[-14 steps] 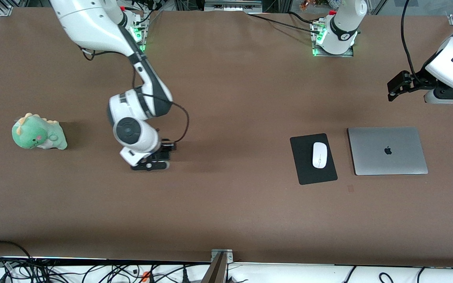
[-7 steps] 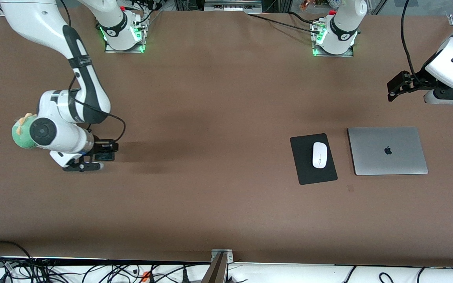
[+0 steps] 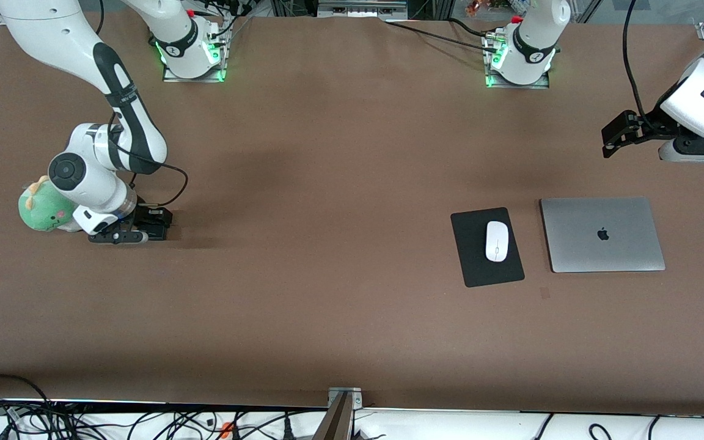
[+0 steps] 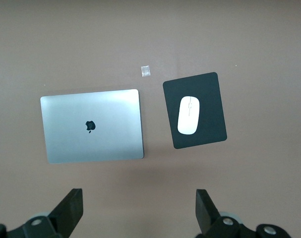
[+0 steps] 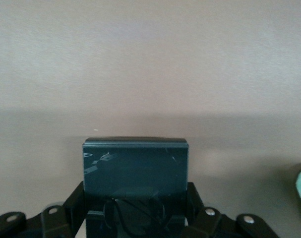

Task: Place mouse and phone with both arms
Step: 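Carry the black phone with the right gripper beside the plush toy, then lower the phone onto the table and open the right gripper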

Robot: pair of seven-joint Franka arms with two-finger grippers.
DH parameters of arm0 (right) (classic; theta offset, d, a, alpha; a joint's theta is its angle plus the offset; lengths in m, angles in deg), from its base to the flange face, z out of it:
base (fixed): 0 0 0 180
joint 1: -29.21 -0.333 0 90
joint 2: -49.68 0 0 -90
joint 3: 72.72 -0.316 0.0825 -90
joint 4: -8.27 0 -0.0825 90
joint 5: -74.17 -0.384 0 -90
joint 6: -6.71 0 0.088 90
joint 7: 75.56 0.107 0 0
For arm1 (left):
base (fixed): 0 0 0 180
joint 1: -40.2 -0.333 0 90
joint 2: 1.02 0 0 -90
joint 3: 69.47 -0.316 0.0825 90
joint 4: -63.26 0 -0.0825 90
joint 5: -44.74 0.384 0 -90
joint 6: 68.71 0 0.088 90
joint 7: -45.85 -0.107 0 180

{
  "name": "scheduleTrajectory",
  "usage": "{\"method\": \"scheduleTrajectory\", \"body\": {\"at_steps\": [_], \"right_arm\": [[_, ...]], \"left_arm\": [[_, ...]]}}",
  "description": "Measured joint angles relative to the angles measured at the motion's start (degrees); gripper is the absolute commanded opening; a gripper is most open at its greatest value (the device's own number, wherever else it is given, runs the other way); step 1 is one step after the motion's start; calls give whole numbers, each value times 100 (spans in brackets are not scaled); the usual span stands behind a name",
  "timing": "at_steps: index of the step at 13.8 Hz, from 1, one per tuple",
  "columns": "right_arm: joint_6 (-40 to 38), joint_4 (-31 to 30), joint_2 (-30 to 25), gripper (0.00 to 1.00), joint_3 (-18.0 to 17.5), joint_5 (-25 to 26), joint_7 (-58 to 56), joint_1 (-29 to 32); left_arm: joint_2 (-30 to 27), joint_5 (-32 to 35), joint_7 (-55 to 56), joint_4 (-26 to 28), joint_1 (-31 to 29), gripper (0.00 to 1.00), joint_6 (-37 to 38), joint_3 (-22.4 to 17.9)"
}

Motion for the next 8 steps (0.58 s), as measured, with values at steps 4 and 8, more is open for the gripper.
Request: {"method": "scheduleTrajectory", "body": {"at_steps": [4,8], "right_arm": [[244,-114,1,57,27,0,-273,254],[393,-145,45,100,24,0,-278,256]], "left_arm": [[0,-2,0,-26,7,100,0,37],[0,-2,0,-33,7,100,0,48]]}}
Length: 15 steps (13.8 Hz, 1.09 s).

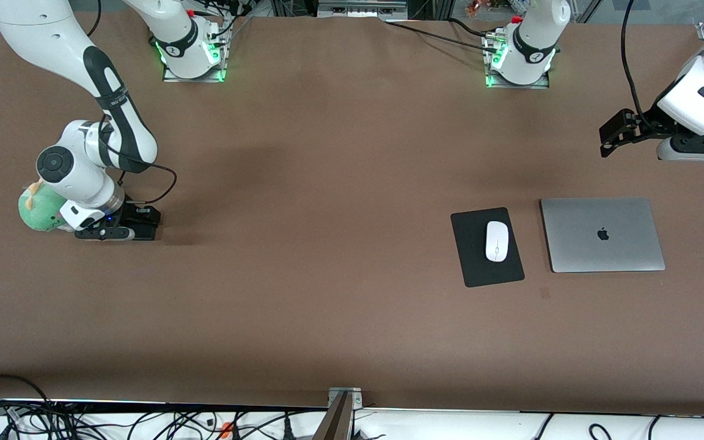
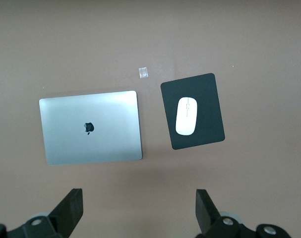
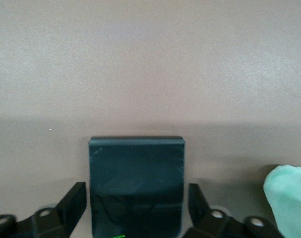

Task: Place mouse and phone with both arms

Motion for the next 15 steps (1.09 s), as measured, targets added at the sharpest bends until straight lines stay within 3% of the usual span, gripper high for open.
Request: {"method": "scheduleTrajectory", "body": {"at_steps": [5,9,15], "right_arm": [[-248,131,-64,100,-22,0,-4,-2],[-1465,751,-423,100,-28,0,-4,-4],[-3391,1447,-1520,100,-37,0,-4,-5]], "left_arm": [[0,0,0,-7,0,100,4,0],[0,0,0,-11,0,100,4,1],[0,0,0,-14,0,100,5,2]]}}
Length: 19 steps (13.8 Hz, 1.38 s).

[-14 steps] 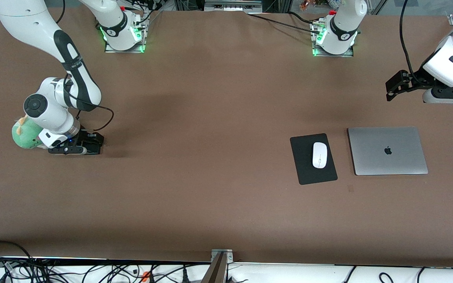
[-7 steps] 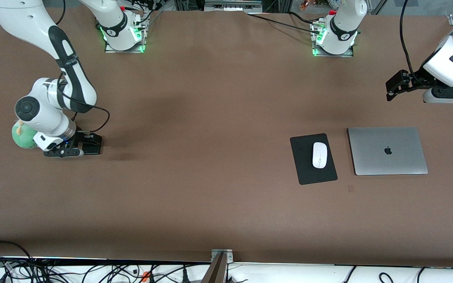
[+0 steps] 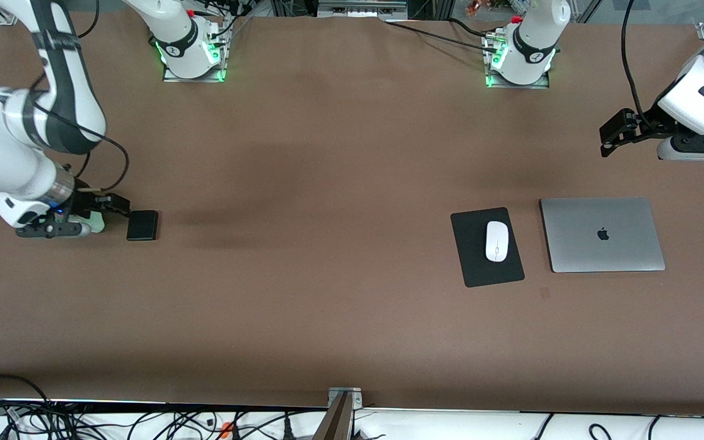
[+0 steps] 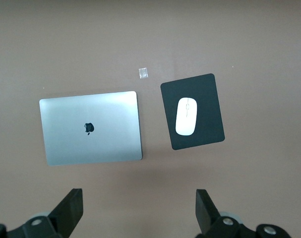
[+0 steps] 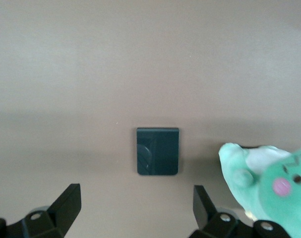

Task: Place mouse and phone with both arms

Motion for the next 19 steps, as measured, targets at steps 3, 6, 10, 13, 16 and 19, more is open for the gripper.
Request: {"method": "scheduleTrajectory", "body": {"at_steps": [3,6,10,13,16,19], "right_arm": [[-873,319,-539,100,0,-1,7,0],[-1716,574,-885,100,-31,-2,8,55],[-2811,1416,-985,100,-616,-1,127,599],[-3190,1666,-1246,100,-916,0,271,835],[-3344,1668,-1488,100,-1057,1,286,1041],[-3373,1668,-1557,100,-1057,1,286,1101]], "left_arm": [[1,0,0,-1,0,100,0,0],[2,0,0,-1,0,100,1,0],[2,0,0,-1,-1,100,2,0],[2,0,0,-1,-1,100,2,0],[2,0,0,-1,-2,100,4,0],[2,0,0,-1,-2,100,4,0]]}}
